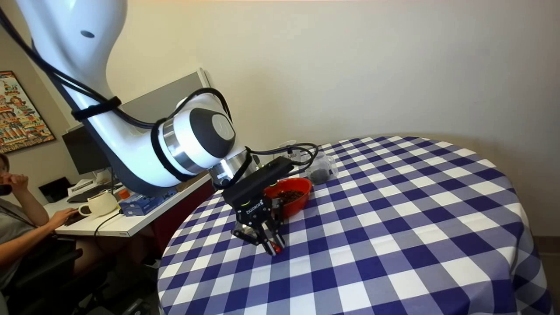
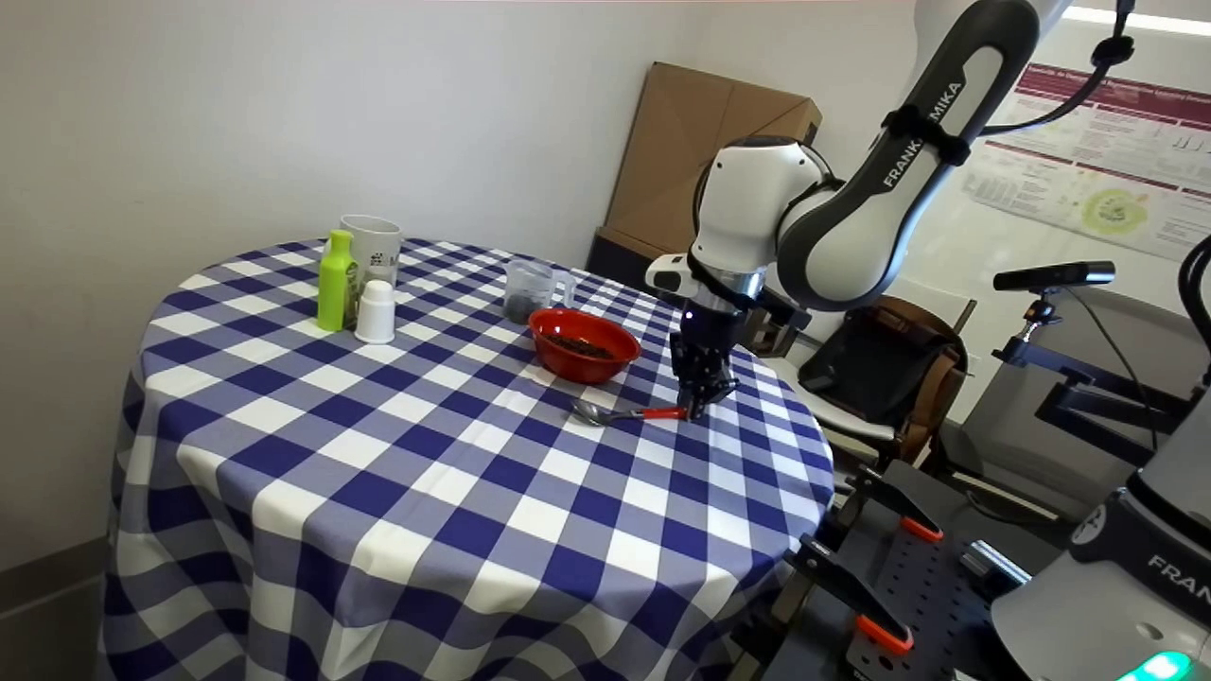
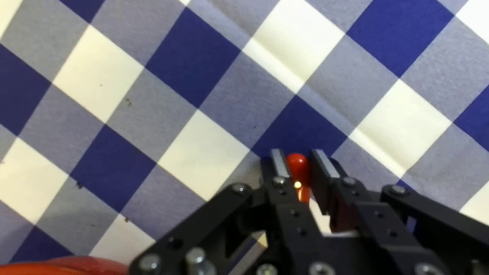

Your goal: Use the spoon to scoop up contents in the bowl and pour them in the jug

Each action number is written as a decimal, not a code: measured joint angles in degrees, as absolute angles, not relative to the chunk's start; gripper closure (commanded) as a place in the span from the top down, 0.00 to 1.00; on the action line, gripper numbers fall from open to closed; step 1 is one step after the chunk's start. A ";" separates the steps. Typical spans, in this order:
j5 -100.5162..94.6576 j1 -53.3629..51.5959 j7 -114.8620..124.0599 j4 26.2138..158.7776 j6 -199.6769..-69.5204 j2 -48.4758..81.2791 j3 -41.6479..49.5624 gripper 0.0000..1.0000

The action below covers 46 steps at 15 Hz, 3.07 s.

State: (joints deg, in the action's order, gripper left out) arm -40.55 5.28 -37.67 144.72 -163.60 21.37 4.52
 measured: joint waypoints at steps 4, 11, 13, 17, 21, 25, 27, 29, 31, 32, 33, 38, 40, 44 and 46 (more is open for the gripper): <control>-40.45 5.67 -38.15 144.95 -165.10 21.03 3.64 0.05; -24.42 13.82 -54.83 145.33 -164.43 15.61 -9.98 0.05; -14.82 18.17 -61.79 144.84 -162.37 14.24 -17.51 0.05; -4.07 15.57 -67.26 141.18 -158.66 11.07 -18.19 0.05; -7.73 9.75 -63.40 137.37 -157.75 9.72 -10.04 0.05; -23.21 5.71 -52.67 134.35 -157.30 10.36 -0.84 0.05; -33.18 3.25 -46.38 132.53 -156.28 11.36 3.69 0.05; -43.12 -1.07 -40.43 130.34 -155.01 12.62 9.03 0.05; -53.02 -4.91 -34.27 128.24 -153.68 14.12 12.60 0.05; -57.85 -6.45 -31.19 127.35 -152.90 14.87 13.69 0.05; -62.87 -7.83 -28.02 126.63 -151.94 15.66 14.44 0.05; -86.70 -11.77 -13.26 125.79 -144.53 19.36 13.98 0.05; -94.58 -10.46 -8.03 125.85 -139.36 20.94 10.52 0.05; -104.98 -8.16 -0.17 125.90 -130.28 23.96 5.31 0.05; -108.14 -7.25 2.31 125.97 -126.62 25.18 3.52 0.05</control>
